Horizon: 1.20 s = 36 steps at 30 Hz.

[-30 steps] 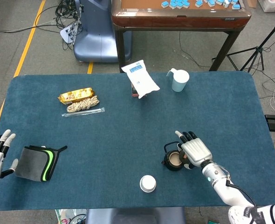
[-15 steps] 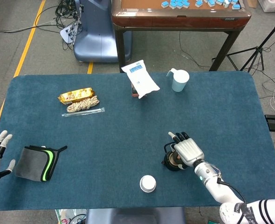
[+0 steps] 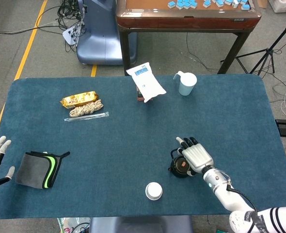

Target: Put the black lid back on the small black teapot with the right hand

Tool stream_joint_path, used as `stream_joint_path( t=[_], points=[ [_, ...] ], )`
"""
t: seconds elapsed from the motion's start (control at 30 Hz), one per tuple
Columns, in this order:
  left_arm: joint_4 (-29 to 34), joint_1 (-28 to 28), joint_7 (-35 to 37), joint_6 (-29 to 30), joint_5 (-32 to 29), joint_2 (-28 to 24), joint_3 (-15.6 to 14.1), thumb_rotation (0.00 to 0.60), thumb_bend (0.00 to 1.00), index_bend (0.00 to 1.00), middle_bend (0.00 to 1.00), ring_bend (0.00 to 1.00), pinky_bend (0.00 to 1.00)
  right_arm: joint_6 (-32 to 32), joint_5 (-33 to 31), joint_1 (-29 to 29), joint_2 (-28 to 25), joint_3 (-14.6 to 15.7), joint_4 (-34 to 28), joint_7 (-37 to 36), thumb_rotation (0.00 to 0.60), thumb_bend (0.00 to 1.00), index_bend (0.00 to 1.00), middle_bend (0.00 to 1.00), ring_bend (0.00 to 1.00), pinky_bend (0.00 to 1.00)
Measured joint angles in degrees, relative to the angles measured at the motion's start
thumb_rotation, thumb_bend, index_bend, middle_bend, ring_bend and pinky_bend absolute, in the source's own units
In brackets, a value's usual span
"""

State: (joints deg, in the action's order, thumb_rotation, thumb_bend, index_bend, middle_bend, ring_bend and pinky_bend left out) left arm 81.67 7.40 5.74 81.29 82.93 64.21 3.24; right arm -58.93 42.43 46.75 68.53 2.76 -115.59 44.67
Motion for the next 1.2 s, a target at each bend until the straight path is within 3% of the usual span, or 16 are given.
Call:
stream_joint_path(
  t=[0.27, 0.6, 1.2],
  points=[
    [0.1, 0.0, -0.3, -0.2, -0.2, 0.0, 0.0, 0.6, 0.39, 0.0, 0.0, 0.0, 0.0, -0.2, 1.1, -0.1, -0.2, 0.0, -0.1, -1.6, 0.6, 0.17, 0.25, 0.0, 0.0, 0.0],
    [0.2, 0.0, -0.7, -0.3, -0.1, 0.1, -0.1, 0.6, 0.39, 0.0, 0.0, 0.0, 0.0, -0.5, 7.7, -2.3, -2.1, 0.0, -1.1, -6.5, 0.6, 0.18, 0.25, 0.0, 0.0, 0.0],
    [2.4, 0.4, -3.0, -0.6, -0.7, -0.4, 0.4, 0.6, 0.39, 0.0, 0.0, 0.0, 0.0, 0.3, 7.0, -3.3, -8.3, 4.1, -7.1, -4.0, 0.6, 0.21, 0.29, 0.0, 0.0, 0.0]
  ],
)
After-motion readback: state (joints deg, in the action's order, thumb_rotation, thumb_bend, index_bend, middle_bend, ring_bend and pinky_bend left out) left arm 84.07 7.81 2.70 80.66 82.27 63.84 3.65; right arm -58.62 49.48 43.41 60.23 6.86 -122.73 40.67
